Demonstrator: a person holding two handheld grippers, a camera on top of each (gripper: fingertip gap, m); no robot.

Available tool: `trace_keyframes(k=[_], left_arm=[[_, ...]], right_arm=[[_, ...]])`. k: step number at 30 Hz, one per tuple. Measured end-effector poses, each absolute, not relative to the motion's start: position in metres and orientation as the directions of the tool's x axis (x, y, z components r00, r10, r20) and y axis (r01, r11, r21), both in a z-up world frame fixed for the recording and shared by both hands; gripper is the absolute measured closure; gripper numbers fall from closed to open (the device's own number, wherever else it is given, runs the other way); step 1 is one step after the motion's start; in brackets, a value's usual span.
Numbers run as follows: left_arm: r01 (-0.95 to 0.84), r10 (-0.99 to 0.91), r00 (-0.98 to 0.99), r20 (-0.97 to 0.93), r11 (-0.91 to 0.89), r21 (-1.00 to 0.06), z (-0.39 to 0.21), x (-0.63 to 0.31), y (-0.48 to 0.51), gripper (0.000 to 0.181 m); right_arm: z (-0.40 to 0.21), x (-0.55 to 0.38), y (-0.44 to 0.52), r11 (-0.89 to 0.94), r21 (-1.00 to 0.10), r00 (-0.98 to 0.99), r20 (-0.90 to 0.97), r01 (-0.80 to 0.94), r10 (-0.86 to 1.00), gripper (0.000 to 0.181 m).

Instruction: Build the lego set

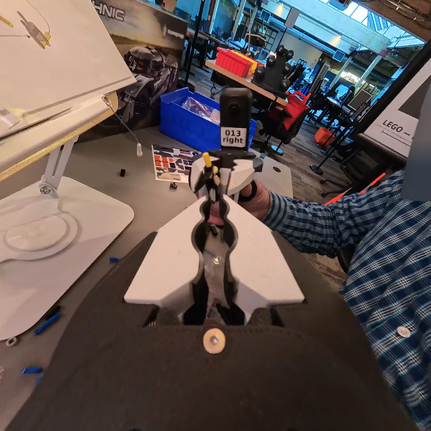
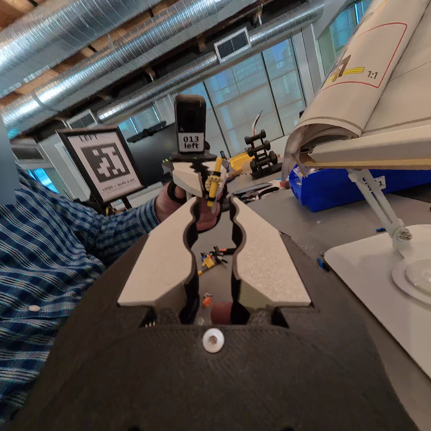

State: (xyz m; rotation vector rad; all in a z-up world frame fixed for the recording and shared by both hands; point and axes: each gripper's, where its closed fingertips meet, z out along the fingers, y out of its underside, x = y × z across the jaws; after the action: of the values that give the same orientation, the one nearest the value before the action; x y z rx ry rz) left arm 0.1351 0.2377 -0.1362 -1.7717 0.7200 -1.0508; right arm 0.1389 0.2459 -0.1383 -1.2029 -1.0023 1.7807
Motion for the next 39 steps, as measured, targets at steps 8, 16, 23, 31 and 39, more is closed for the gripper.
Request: trace_keyframes(k=[8, 16, 23, 31, 39], left_arm=[[-0.106, -0.76, 0.377, 0.529, -0.603, -0.791, -0.146, 0.131, 0.224, 0.177], [-0.138, -0.703, 0.362, 0.612, -0.69, -0.711, -0.159, 0.13, 0.22, 0.177], [-0.106, -0.702, 0.377, 0.605, -0.681, -0.724, -0.156, 0.13, 0.221, 0.176], [-0.037, -0.689, 0.399, 0.604, -0.671, -0.741, -0.154, 0.13, 0.217, 0.176], [0.015, -0.707, 0.397, 0.585, -0.632, -0.775, -0.145, 0.129, 0.215, 0.176]], right_arm=[[-0.144, 0.135, 0.24, 0.219, -0.976, 0.022, 0.219, -0.015, 0.976, 0.133], [-0.156, 0.131, 0.232, 0.423, -0.9, 0.047, 0.43, 0.108, 0.902, 0.154], [-0.154, 0.131, 0.233, 0.343, -0.936, 0.042, 0.347, 0.074, 0.937, 0.154], [-0.153, 0.129, 0.229, 0.281, -0.959, 0.001, 0.281, 0.038, 0.96, 0.155], [-0.148, 0.127, 0.226, 0.189, -0.982, -0.015, 0.189, -0.017, 0.982, 0.155]])
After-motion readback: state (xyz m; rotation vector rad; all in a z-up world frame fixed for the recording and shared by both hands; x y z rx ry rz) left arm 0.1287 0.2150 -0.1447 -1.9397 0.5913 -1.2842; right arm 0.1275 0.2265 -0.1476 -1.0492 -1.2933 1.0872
